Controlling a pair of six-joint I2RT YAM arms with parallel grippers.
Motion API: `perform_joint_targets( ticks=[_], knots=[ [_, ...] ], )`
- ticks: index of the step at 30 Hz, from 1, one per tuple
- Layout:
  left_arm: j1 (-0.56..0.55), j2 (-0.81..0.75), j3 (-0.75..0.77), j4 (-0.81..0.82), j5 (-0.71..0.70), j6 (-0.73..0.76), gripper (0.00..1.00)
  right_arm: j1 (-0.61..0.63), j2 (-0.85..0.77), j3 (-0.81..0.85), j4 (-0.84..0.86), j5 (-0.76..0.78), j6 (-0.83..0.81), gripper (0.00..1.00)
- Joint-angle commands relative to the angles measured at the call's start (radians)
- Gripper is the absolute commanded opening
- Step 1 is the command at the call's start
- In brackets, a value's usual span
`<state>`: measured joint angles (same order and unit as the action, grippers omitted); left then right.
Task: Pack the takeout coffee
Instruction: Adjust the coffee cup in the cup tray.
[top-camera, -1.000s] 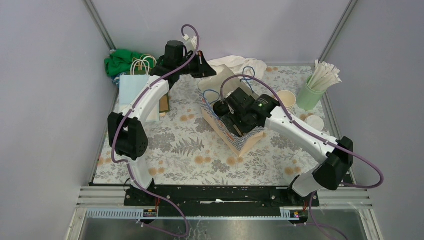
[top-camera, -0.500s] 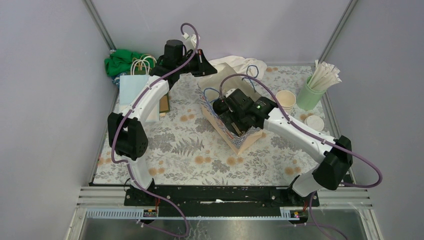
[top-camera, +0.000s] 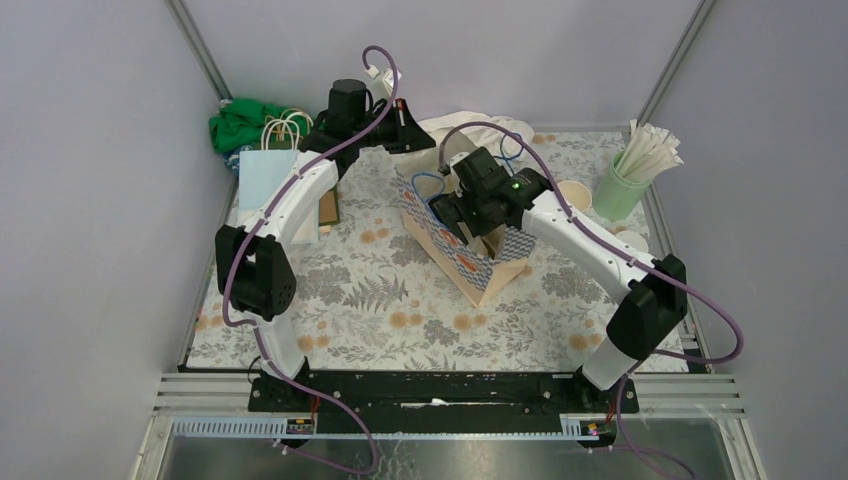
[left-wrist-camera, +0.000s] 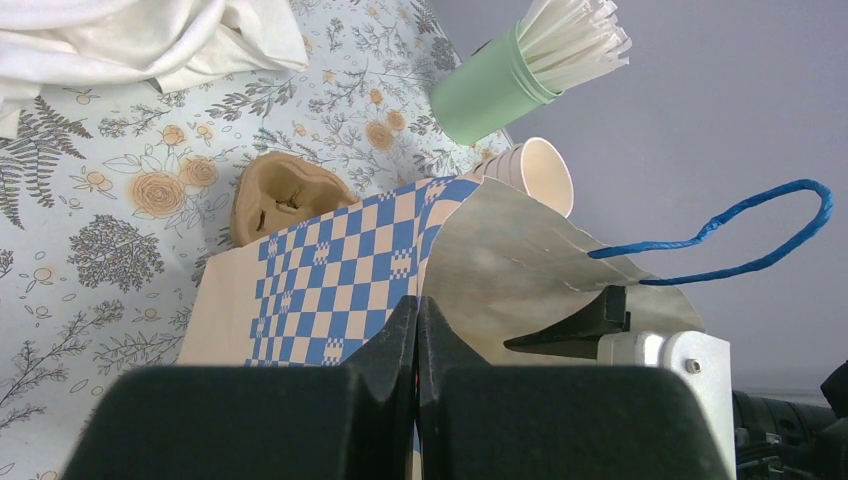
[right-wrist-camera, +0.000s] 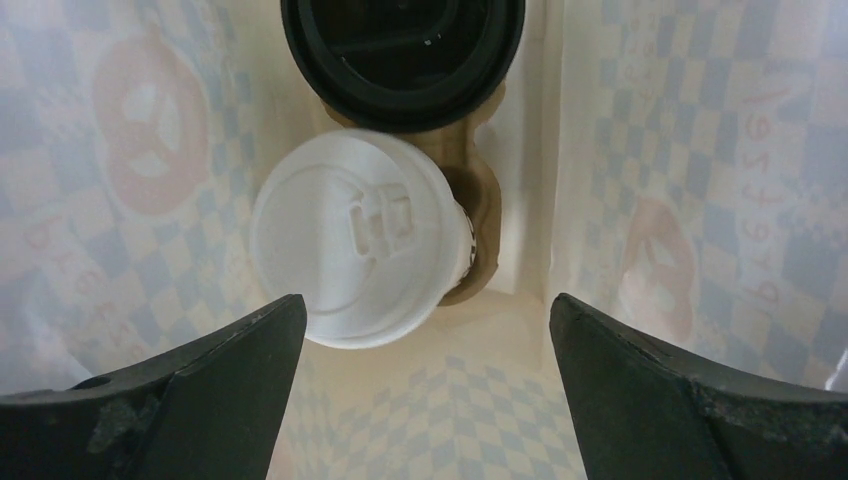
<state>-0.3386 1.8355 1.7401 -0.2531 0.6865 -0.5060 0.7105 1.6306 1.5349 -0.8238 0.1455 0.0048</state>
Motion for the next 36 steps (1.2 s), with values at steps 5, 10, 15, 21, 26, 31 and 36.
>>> perform_joint_targets(
  ticks=[5,10,15,21,26,31,36],
  knots=[
    [-0.002,-0.043,0.034,0.06,0.031,0.003,0.0,-0.019,0.056,0.09,-0.012,-0.081,0.054,0.83],
    [-0.002,-0.039,0.045,0.055,0.034,0.006,0.0,-0.029,0.048,0.056,-0.031,-0.093,0.074,0.75],
    [-0.002,-0.035,0.061,0.05,0.034,0.007,0.0,-0.029,0.024,0.022,-0.052,-0.1,0.083,0.68],
    [-0.002,-0.033,0.059,0.05,0.033,0.004,0.0,-0.03,0.002,-0.026,-0.054,-0.096,0.095,0.61],
    [-0.001,-0.036,0.05,0.051,0.036,0.005,0.0,-0.046,0.017,-0.016,-0.049,-0.102,0.103,0.57],
    [-0.002,-0.041,0.04,0.042,0.035,0.01,0.0,-0.067,0.04,0.02,-0.071,-0.114,0.126,0.51],
    [-0.002,-0.054,0.013,0.038,0.038,0.015,0.0,-0.075,0.028,0.053,-0.077,-0.116,0.113,0.5]
  ],
)
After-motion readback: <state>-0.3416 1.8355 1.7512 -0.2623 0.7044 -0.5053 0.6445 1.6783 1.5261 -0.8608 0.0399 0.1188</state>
